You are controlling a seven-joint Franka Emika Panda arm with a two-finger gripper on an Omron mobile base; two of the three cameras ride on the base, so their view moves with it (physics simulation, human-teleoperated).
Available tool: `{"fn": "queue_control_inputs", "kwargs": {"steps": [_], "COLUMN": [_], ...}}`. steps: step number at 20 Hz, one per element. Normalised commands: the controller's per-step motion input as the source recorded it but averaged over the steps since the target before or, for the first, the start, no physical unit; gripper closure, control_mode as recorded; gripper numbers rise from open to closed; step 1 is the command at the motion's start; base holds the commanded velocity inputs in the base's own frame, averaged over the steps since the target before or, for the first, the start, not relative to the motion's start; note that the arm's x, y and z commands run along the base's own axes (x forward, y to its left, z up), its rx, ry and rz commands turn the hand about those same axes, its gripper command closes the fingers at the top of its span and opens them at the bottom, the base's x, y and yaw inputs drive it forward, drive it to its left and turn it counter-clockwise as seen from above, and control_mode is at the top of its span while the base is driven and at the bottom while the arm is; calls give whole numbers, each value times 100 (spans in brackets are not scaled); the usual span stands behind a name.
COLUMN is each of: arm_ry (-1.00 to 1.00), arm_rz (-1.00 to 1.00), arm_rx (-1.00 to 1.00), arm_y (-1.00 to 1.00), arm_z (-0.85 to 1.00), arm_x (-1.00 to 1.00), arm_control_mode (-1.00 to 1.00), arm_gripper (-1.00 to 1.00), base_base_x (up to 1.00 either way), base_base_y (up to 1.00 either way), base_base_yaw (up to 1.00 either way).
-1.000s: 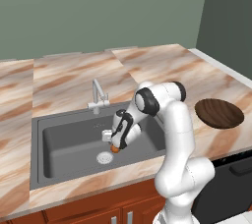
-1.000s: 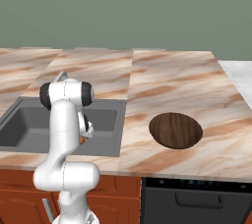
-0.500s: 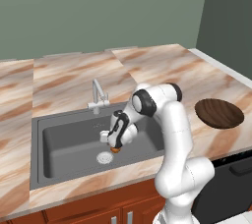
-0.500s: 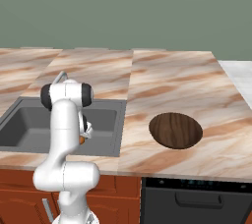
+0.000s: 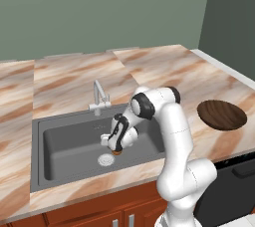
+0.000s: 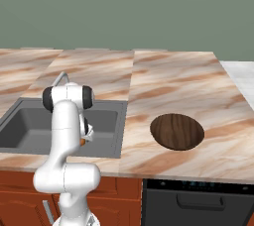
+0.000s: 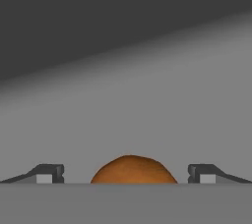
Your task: Pick the potatos from the cabinet and place them in one bowl. Pick the tangerine from the sink and place it in the other bowl.
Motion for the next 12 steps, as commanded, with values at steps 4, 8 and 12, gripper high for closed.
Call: {"fn": "queue_control_inputs", "kwargs": {"steps": [4,8,12], "arm_ry": [0,0,0], "arm_rz": [0,0,0], "arm_rx": [0,0,0], "arm_y": [0,0,0], "arm_z": [1,22,5], "arm_x": [0,0,-4], "arm_control_mode": [-100,-100,-100], "arm_gripper": [-100,-100,-100], "base_base_x": [0,0,0], "base_base_y": [0,0,0], "base_base_yaw": [0,0,0]}}
